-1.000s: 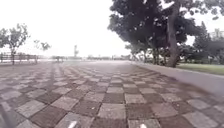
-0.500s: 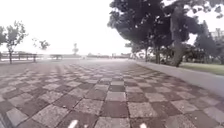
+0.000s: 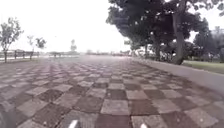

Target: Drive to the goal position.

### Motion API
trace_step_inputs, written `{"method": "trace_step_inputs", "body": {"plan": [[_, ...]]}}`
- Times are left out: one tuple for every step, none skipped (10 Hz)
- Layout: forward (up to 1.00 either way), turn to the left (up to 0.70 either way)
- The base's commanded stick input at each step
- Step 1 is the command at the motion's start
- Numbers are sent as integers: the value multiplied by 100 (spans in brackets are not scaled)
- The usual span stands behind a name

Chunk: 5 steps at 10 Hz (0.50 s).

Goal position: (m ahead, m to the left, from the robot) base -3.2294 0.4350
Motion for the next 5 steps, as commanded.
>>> {"method": "trace_step_inputs", "body": {"plan": [[0,46],[0,53],[0,60],[0,67],[0,70]]}}
